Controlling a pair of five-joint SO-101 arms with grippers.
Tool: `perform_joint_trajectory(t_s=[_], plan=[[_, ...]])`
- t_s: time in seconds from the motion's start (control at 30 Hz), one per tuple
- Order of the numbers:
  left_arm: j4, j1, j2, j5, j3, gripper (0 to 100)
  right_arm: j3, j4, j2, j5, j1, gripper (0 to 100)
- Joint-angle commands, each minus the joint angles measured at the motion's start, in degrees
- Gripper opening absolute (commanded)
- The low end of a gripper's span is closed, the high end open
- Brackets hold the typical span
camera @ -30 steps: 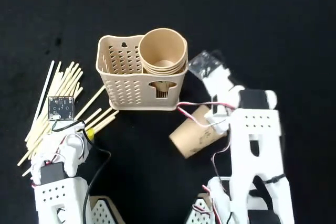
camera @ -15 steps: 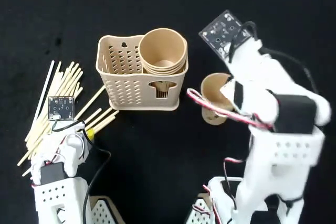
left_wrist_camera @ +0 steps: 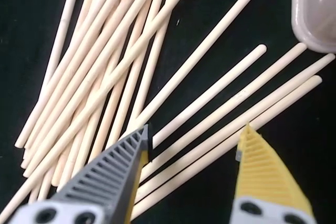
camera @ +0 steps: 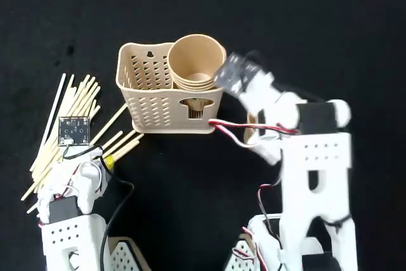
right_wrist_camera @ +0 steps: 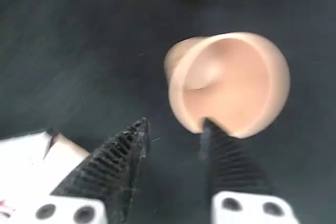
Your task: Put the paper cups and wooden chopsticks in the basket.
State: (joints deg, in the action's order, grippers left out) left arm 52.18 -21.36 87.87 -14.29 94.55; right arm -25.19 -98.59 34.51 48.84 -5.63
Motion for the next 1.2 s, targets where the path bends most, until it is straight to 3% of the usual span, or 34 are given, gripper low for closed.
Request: perform_joint_trajectory(t_s=[0.0,0.2,0.27,0.33,0.4,0.6,0.77,0.83,0.97,1.07,1.17], plan=[[-0.79,0.57,0.35,-0.35,-0.48,27,-6.81,3.25,1.19,0.62,-2.55,24.5],[-0.79,0.31,0.35,-0.35,-0.48,27,-21.58,22.33,2.33,1.41,0.53,24.1],[-0.79,0.31,0.35,-0.35,-0.48,27,-24.66,26.9,2.86,4.57,2.64,17.4],[-0.79,0.31,0.35,-0.35,-0.48,27,-22.55,26.99,3.82,6.68,4.4,0.8],[-0.79,0.48,0.35,-0.35,-0.48,27,-17.71,24.79,6.2,4.66,6.95,4.4],[-0.79,0.48,0.35,-0.35,-0.48,27,1.63,13.01,16.57,4.13,7.82,1.1],[-0.79,0.57,0.35,-0.35,-0.48,27,17.54,3.87,19.65,3.6,2.73,1.1],[-0.79,0.57,0.35,-0.35,-0.48,27,23.6,4.92,19.65,-0.7,0.7,1.1],[-0.79,0.66,0.35,-0.35,-0.48,27,30.02,15.47,19.21,-11.16,-7.38,1.1],[-0.79,0.57,0.35,-0.35,-0.48,27,26.77,27.34,15.69,-11.96,-13.71,1.1],[-0.79,0.48,0.35,-0.35,-0.48,27,25.54,31.21,9.45,-15.65,-16.44,1.1]])
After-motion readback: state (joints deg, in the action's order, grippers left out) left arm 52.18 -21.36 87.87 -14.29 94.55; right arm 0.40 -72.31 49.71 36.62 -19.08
